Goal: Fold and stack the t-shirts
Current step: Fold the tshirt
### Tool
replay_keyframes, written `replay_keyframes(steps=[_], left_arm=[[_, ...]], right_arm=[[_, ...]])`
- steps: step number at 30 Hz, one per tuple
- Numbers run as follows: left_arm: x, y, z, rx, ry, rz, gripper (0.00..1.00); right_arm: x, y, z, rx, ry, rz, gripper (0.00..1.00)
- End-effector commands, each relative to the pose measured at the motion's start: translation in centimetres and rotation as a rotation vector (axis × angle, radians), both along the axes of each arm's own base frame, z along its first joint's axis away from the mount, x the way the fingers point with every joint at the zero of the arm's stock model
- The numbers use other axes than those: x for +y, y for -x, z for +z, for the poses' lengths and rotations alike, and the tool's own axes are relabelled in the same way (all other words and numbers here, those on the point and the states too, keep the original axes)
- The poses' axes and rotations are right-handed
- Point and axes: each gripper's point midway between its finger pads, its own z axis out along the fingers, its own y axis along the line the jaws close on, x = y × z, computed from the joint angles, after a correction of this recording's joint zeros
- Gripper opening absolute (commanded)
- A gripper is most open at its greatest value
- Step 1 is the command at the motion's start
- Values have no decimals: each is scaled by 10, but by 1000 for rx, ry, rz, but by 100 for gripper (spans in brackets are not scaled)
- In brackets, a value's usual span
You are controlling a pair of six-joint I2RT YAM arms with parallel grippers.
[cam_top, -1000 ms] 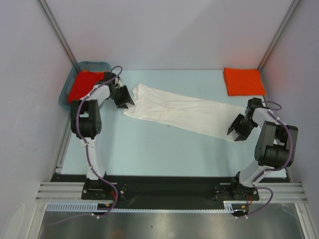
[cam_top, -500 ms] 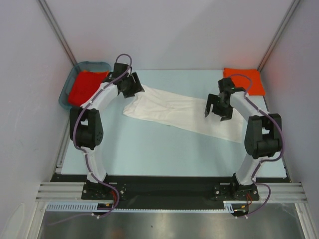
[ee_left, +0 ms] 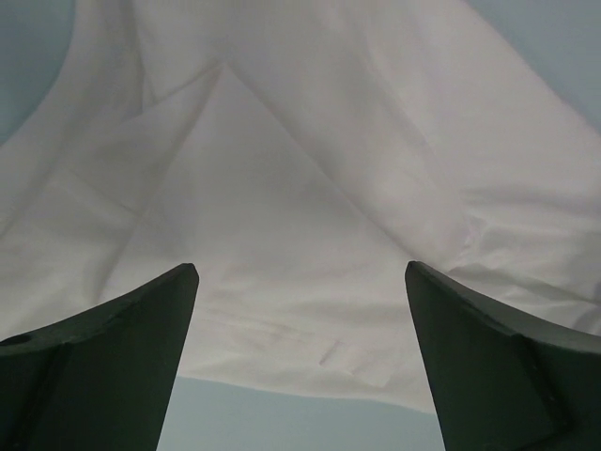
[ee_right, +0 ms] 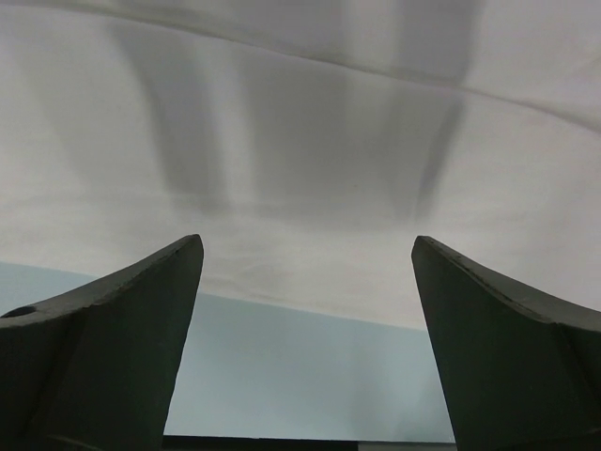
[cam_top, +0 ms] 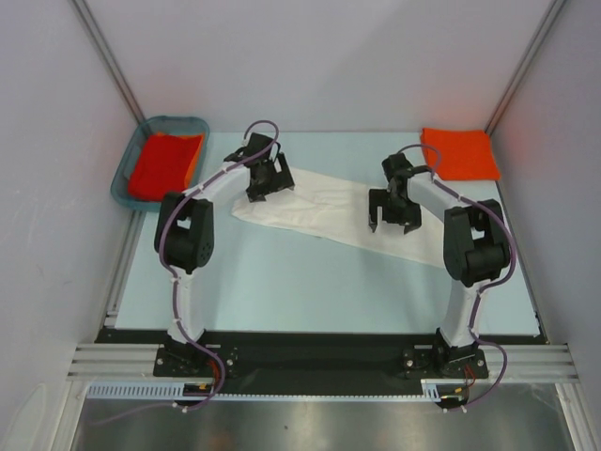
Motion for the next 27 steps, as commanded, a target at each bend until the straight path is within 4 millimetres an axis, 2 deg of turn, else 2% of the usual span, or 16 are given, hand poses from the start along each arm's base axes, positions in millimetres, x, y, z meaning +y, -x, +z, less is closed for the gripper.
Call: replay_keyframes(steps=[1,4,6,9,11,13,14,16,18,19,20,22,24,27], left_arm=[[4,-9,-8,16,-15,46,98],[0,-10,-19,53,-6,45,97],[-3,-15,-36,93,-9,43,96],[-11,-24,-48,127,5,12,95],[-9,-36,-43,106,18,9,95],[-2,-45,-49,115,57,21,95],[-3,-52,-45,108,93,12,95],[9,-61,-51,116,118,24,95],[12,-70,-46,99,143,13,95],[17,-72,-53,107,146,11,95],[16,-77,-49,93,161,1,95],[18,-81,-58,106,190,-17,95],[20,-93,-52,70,198,-38,95],[37,-108,-47,36,204,-45,95]], right_arm=[[-5,-12,-11,-11,67,38,100],[-5,-12,-24,13,116,22,100],[-5,-5,-35,44,156,-2,100],[9,12,-47,76,186,12,100],[25,27,-52,100,183,25,100],[37,43,-58,132,159,2,100],[49,52,-58,144,150,11,100],[65,67,-59,167,109,5,100],[89,83,-58,195,51,-6,100],[97,87,-57,200,27,-6,100],[110,92,-56,202,3,-8,100],[129,102,-52,230,-53,-2,100],[157,110,-46,246,-126,14,100],[181,112,-36,244,-159,48,100]])
